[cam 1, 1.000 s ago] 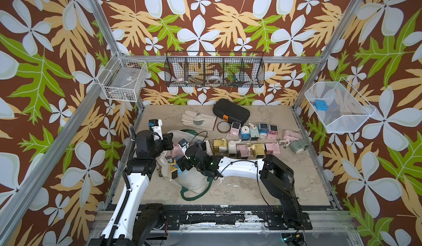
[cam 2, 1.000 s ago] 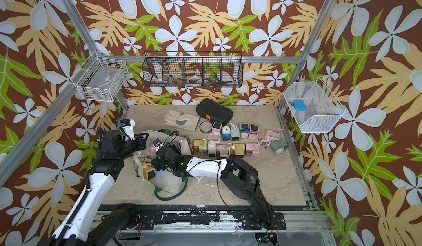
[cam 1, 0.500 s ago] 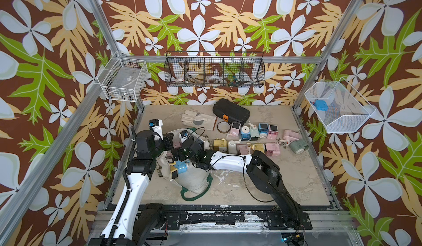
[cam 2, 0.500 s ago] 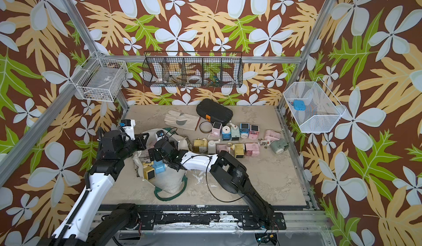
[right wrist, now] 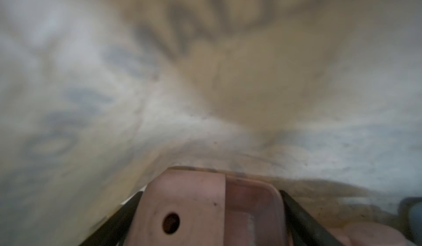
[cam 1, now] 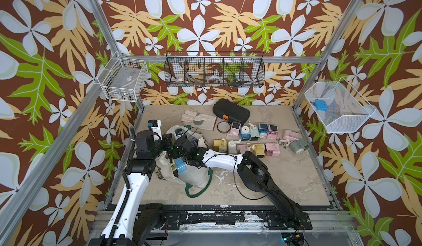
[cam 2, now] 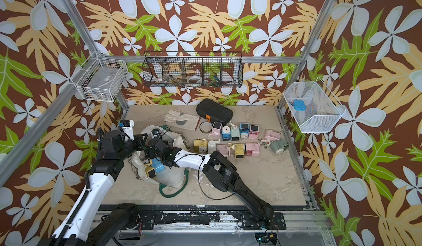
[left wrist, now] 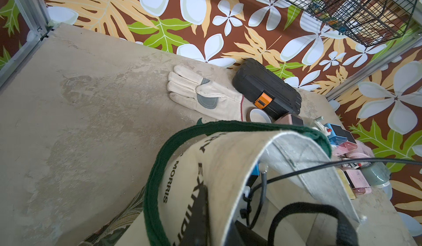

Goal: Take out the pencil sharpeners from the tote bags
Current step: Pick up the pencil sharpener from the canvas bag.

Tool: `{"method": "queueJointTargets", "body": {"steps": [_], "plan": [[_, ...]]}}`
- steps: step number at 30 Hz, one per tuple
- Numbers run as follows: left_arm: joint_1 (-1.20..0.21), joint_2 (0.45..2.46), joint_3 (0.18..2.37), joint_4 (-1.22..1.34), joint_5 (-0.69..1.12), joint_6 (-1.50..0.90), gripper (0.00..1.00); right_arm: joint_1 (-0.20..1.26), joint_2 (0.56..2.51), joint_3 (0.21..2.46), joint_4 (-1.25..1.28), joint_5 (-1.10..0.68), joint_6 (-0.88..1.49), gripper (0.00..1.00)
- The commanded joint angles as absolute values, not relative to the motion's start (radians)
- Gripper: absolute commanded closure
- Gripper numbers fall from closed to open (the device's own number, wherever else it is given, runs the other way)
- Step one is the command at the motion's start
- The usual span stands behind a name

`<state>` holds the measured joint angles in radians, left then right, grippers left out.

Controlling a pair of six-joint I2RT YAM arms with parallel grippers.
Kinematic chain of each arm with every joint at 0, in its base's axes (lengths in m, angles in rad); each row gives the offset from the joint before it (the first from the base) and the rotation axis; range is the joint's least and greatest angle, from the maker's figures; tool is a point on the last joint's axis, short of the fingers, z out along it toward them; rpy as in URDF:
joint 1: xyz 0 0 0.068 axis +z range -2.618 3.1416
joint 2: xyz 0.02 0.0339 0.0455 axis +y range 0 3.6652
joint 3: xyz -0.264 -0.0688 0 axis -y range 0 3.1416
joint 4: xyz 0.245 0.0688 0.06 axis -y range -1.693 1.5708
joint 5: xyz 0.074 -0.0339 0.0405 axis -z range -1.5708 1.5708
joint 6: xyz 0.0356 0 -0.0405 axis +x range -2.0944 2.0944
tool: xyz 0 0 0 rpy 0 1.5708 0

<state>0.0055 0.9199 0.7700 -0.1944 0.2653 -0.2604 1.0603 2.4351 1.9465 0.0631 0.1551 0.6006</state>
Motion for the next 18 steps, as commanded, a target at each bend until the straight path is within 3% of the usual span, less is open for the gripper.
{"method": "queueJointTargets", "body": {"steps": [1, 7, 18], "plan": [[0.005, 0.911, 0.782, -0.127, 0.309, -0.268, 1.0, 1.057, 2.439, 1.95, -0.005, 0.111, 0.578, 0.2], [0.006, 0.916, 0.781, -0.127, 0.297, -0.273, 1.0, 1.057, 2.304, 1.827, 0.091, 0.002, 0.473, 0.32], [0.005, 0.917, 0.781, -0.127, 0.281, -0.275, 1.0, 1.06, 2.004, 1.494, 0.238, -0.029, 0.327, 0.37]]}}
